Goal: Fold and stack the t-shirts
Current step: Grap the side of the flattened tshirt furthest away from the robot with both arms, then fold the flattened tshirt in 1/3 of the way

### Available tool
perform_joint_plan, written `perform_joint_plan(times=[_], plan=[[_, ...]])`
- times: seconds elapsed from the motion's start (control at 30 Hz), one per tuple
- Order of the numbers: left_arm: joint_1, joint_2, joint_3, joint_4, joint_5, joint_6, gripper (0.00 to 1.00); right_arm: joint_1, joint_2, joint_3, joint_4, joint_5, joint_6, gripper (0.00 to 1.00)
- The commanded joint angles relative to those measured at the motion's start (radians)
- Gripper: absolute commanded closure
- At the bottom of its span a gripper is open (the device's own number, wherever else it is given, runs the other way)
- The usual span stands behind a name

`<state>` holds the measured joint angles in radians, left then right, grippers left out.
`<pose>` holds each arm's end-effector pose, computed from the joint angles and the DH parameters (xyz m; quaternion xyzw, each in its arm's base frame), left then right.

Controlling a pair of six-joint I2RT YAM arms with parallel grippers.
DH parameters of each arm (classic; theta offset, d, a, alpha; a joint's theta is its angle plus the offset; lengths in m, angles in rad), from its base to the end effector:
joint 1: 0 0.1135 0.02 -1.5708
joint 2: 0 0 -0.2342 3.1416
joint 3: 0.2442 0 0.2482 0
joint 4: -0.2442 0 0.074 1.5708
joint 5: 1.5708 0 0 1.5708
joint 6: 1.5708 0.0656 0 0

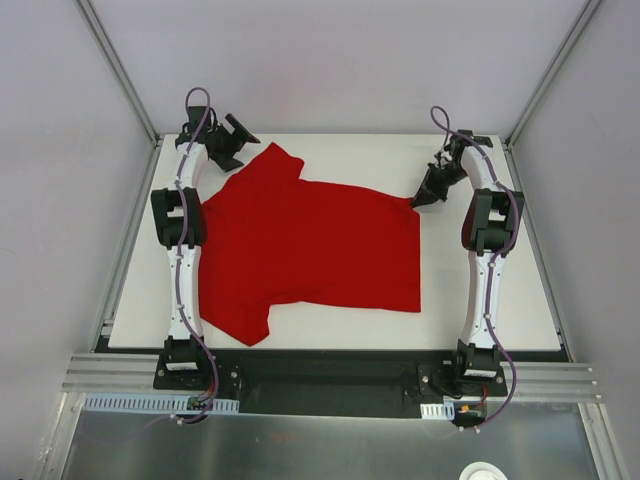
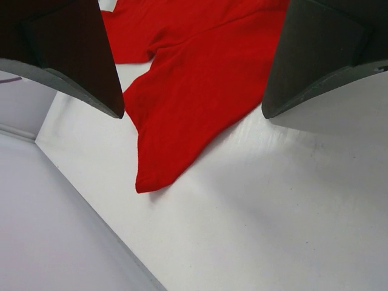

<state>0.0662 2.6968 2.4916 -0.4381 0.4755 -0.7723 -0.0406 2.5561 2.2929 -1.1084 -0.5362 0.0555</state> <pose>0.5860 0.0088 0.1446 -0.2576 0.8368 -0.3480 0.3351 0.4901 0.0136 0.1104 0.0198 0.9597 0.2643 0.0939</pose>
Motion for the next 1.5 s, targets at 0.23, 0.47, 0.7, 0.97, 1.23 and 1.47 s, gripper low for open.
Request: perform_joint_plan(times=[0.23,0.47,0.7,0.97,1.23,1.47], plan=[[0.000,0.069,0.023,0.073,0.165,-0.099,0.20,-0.001,-0.106,-0.009,-0.042,0.010,-0.026,0.99],[-0.005,0.060,-0.019,0.076,0.209,-0.088,0.57,-0.001,-0.109,-0.016,-0.039,0.008,-0.029,0.99],[-0.003,0.061,-0.027,0.076,0.238,-0.088,1.00,-0.001,-0.122,-0.035,-0.034,0.012,-0.032,0.99],[0.010,-0.021,-0.045,0.081,0.175,-0.004,1.00,0.001,-0.145,-0.030,-0.028,0.018,-0.042,0.99],[0.049,-0.146,-0.082,0.081,0.160,0.056,1.00,0.008,-0.201,-0.024,-0.004,0.024,-0.039,0.99],[0.052,-0.268,-0.197,0.079,0.155,0.126,1.00,0.024,-0.246,-0.044,0.005,0.053,-0.049,0.99]])
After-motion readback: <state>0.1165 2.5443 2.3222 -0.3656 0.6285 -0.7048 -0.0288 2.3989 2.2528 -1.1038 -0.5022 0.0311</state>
